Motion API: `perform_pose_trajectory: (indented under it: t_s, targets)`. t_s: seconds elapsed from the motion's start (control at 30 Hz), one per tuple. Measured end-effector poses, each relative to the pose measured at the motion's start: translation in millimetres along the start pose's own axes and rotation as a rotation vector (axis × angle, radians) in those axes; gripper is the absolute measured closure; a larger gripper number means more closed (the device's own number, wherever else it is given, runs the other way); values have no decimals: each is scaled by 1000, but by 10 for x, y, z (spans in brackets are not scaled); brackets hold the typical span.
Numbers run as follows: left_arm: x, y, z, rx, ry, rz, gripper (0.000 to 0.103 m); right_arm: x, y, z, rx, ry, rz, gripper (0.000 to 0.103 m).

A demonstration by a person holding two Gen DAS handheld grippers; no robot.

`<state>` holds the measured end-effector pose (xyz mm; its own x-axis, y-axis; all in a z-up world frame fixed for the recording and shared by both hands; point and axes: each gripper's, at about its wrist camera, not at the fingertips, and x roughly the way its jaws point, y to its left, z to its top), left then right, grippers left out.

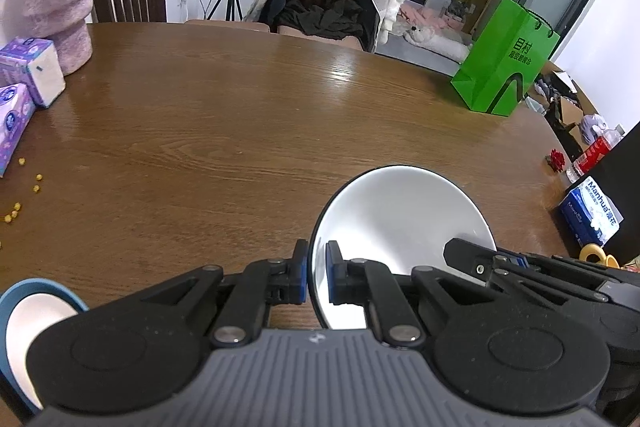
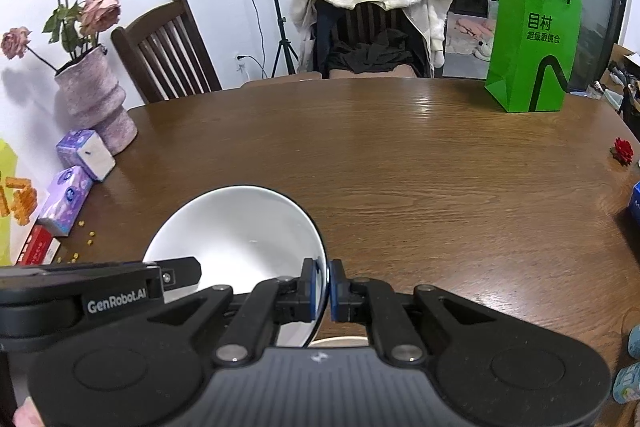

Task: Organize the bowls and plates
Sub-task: 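Lift the white black-rimmed bowl with both grippers and carry it back, then carry the held white bowl with both grippers over the blue bowl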

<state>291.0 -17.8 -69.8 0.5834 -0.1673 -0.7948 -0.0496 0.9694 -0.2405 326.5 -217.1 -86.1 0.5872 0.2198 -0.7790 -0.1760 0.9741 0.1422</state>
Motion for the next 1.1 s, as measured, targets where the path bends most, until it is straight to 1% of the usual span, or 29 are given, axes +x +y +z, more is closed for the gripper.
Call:
perform_pose_trajectory:
  t_s: [0.63,0.8,0.87,1.1]
  targets:
    - [-320,374,-171,-7,-13,-2,94,-216,476,-189,-17,-9,6,96]
    - [-380,473,-202,-10,-14,-4,94,-217,527,-193,-19,-10,5,96]
    - [-377,467,-197,-11,-14,-4,94,-230,602,-212,-21,-10,4,96]
    - [-459,630,-247,-20,-13,2,94,-264,823,-283,-29,-8,5,96]
